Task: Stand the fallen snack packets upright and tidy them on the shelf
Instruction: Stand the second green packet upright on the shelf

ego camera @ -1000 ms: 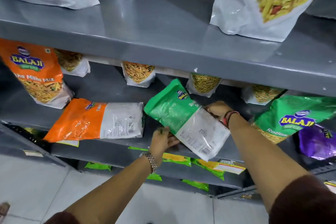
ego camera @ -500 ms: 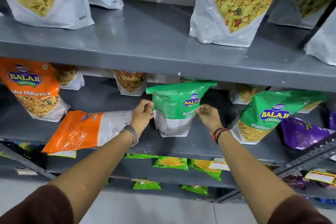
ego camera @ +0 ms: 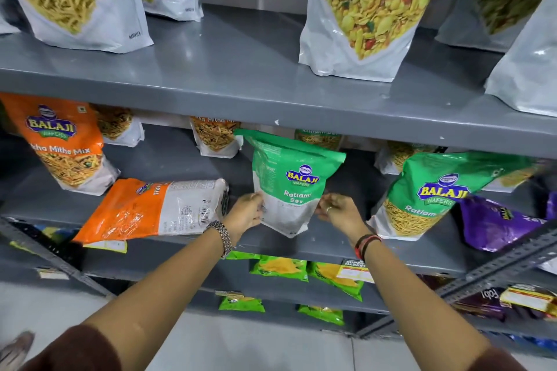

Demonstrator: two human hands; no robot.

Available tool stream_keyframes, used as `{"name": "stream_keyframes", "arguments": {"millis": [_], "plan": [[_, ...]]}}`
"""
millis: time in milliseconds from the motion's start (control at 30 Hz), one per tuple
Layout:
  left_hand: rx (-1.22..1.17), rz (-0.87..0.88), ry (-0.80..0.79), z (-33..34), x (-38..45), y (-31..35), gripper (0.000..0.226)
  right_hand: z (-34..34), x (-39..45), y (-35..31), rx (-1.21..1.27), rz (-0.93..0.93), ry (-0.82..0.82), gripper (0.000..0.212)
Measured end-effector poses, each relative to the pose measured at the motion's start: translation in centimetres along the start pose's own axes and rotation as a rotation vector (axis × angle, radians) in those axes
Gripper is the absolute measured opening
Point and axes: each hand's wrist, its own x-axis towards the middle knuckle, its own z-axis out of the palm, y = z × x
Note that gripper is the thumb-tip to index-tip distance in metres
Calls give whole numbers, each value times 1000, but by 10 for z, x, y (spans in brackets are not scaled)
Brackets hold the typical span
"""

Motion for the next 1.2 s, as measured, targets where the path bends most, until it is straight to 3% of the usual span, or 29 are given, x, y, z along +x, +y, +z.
{"name": "stream_keyframes", "arguments": {"millis": [133, 233, 367, 500, 600, 733, 967, 1067, 1200], "plan": [[-23, 26, 25, 4, 10, 3, 24, 12, -27, 9, 66, 54, -66, 37], [-21, 54, 25, 10, 16, 10, 43, 28, -42, 8, 126, 13, -111, 35], [13, 75, 84, 17, 21, 19, 52, 39, -50, 0, 108, -63, -134, 39], [54, 60, 129, 14, 16, 14, 64, 19, -42, 3, 9, -30, -9, 26], [112, 100, 247, 15, -2, -6, 69, 5, -29, -3, 46, 11, 88, 20], [71, 128, 340, 27, -42, -43, 62, 8, -7, -28, 268, 54, 60, 45], [-69, 114, 92, 52, -61, -63, 57, 31, 26, -52, 368, 138, -151, 87], [-106, 160, 105, 59, -54, -60, 59, 35, 22, -47, 352, 139, -169, 92], [-179, 199, 170, 59, -35, -52, 56, 26, 10, -39, 360, 141, -91, 83]]}}
